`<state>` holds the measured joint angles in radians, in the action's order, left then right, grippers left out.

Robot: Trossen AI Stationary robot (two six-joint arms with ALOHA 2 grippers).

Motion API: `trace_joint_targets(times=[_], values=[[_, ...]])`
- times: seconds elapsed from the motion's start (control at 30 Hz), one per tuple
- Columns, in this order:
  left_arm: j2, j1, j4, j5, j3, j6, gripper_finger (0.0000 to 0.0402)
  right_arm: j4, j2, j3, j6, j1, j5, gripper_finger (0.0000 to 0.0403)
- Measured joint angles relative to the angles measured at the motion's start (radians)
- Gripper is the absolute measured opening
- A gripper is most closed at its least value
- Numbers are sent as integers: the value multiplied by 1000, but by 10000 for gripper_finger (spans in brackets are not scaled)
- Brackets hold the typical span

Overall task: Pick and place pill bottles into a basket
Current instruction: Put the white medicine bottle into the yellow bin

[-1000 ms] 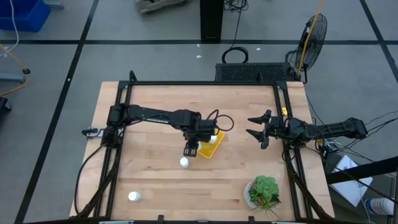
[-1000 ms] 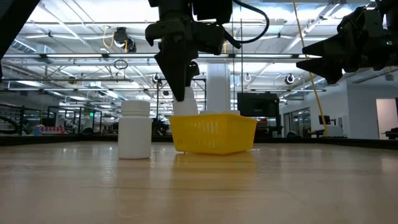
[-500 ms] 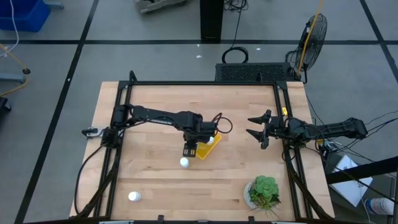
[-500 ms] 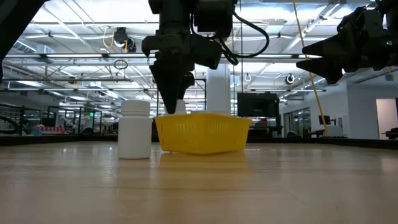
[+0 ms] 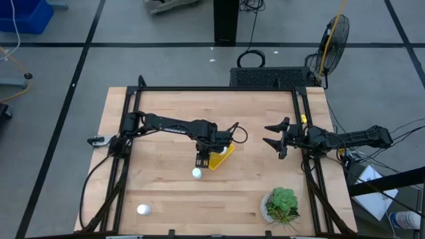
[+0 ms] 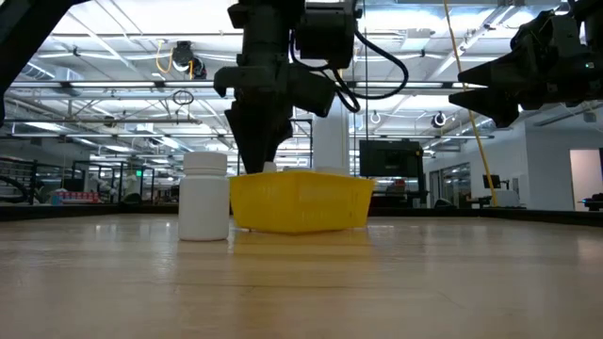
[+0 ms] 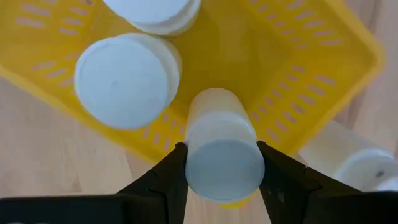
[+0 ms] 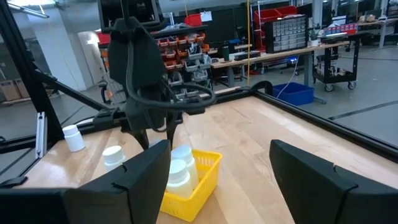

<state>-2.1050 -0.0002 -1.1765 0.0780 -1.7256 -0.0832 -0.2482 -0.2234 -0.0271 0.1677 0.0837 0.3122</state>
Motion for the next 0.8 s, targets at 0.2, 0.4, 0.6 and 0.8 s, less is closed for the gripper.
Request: trace_joint_targets(times=[0.2, 0.4, 0.6, 0.8], values=[[-7, 0, 11, -1, -2, 3, 165, 6, -1, 0, 3, 0, 0, 265], [-7, -5, 19, -8, -1, -6, 167, 16, 0, 0, 3, 0, 0, 265], [-9, -18, 28, -11, 1, -66, 309, 17, 0, 0, 4, 0, 0, 265], [14, -22, 62, -45, 1, -44, 389, 16, 0, 0, 4, 0, -1, 265]])
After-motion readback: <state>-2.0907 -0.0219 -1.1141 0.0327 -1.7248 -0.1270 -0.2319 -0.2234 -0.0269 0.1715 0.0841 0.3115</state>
